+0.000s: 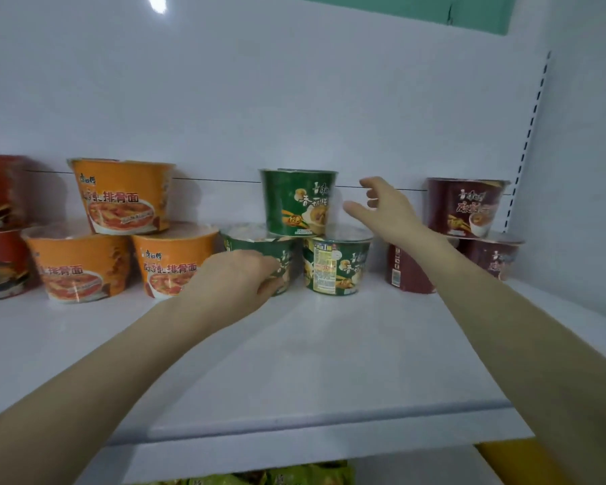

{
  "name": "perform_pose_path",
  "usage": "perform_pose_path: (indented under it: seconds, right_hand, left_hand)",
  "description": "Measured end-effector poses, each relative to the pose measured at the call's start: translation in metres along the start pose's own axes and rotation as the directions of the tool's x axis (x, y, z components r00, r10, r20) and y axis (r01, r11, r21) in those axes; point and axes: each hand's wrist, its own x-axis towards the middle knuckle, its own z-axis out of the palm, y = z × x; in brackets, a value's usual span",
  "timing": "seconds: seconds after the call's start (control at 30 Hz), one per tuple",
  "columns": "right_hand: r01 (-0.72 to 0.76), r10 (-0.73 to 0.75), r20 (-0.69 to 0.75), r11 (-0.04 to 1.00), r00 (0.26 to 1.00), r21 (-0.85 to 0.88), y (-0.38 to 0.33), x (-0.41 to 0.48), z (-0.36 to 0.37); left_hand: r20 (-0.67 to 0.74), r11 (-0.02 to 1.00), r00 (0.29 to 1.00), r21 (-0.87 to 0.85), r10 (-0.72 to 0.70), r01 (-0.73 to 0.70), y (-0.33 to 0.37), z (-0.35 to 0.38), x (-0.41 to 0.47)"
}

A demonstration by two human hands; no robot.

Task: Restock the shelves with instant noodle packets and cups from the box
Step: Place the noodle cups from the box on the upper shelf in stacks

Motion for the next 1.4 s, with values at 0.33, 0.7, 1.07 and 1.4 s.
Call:
perform_pose_path:
  seconds: [0.33, 0.7, 1.07, 1.4]
  right_hand:
    - [0.047, -0.085, 0.122, 0.956, 0.989, 0.289, -0.01, 0.052, 0.036]
    - [0.057, -0.034, -0.058, 0.889, 0.998, 0.454, -0.005, 0.056, 0.035]
    - [0.072, -0.029, -0.097, 0.875, 0.995, 0.479, -0.001, 0.059, 0.026]
    - [0.067, -0.016, -0.108, 0.87, 0.994, 0.489, 0.006, 0.061, 0.028]
  left_hand:
    - [0.031, 0.978, 0.978, -0.029, -0.204, 0.205, -0.023, 0.01, 0.038]
    - [0.099, 0.931, 0.974, -0.289, -0.202, 0.222, -0.046, 0.033, 0.056]
    - [0.035, 0.975, 0.988, -0.162, -0.147, 0.151, -0.042, 0.037, 0.064]
    - [0.006, 0.883, 0.979, -0.431, -0.205, 0.187, -0.056, 0.037, 0.056]
